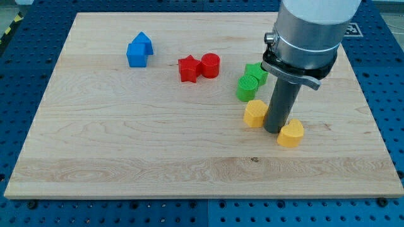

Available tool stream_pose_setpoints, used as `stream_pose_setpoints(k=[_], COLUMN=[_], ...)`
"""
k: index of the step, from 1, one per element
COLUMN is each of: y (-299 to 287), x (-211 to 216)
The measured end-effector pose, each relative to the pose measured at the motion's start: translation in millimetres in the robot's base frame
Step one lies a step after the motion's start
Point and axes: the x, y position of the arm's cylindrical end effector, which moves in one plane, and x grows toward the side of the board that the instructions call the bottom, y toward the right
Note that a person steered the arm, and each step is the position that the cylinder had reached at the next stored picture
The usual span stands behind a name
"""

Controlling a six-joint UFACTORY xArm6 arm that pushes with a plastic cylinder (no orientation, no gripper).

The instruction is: Separate yellow blocks from each other

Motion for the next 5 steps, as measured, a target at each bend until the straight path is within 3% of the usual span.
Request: stream_pose_setpoints(k=[1, 2, 5], y=[-11, -12, -11], x=[5, -22, -12])
